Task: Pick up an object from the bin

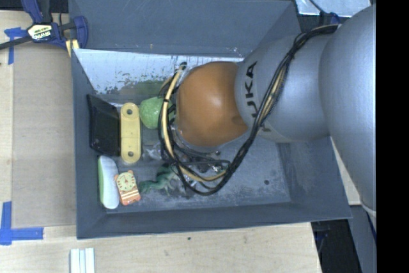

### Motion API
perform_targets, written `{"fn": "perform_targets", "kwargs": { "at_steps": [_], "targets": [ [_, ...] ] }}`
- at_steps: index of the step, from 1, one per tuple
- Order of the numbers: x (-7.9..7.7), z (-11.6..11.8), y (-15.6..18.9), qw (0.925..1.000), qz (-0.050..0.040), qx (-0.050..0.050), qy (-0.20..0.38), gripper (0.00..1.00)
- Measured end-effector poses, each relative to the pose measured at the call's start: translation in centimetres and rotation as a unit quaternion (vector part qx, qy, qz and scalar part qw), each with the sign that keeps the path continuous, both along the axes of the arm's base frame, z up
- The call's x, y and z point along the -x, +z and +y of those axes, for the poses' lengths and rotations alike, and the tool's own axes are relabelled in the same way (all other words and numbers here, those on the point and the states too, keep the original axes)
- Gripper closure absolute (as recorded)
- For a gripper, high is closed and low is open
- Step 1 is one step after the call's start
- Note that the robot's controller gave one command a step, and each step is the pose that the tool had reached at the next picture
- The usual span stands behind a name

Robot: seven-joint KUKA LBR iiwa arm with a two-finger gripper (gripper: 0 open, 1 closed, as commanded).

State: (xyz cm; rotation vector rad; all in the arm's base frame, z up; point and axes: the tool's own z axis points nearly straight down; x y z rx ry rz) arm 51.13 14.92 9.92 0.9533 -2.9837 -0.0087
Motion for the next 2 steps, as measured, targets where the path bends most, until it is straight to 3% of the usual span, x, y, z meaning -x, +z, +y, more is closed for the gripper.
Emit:
{"fn": "perform_targets", "kwargs": {
  "at_steps": [1, 2],
  "targets": [
    [-1.77, -0.62, -2.82, 0.9912, -0.0073, 0.000, 0.132, 0.00],
    [-1.72, -1.04, -2.58, 0.9980, -0.0028, 0.000, 0.064, 1.00]
  ]
}}
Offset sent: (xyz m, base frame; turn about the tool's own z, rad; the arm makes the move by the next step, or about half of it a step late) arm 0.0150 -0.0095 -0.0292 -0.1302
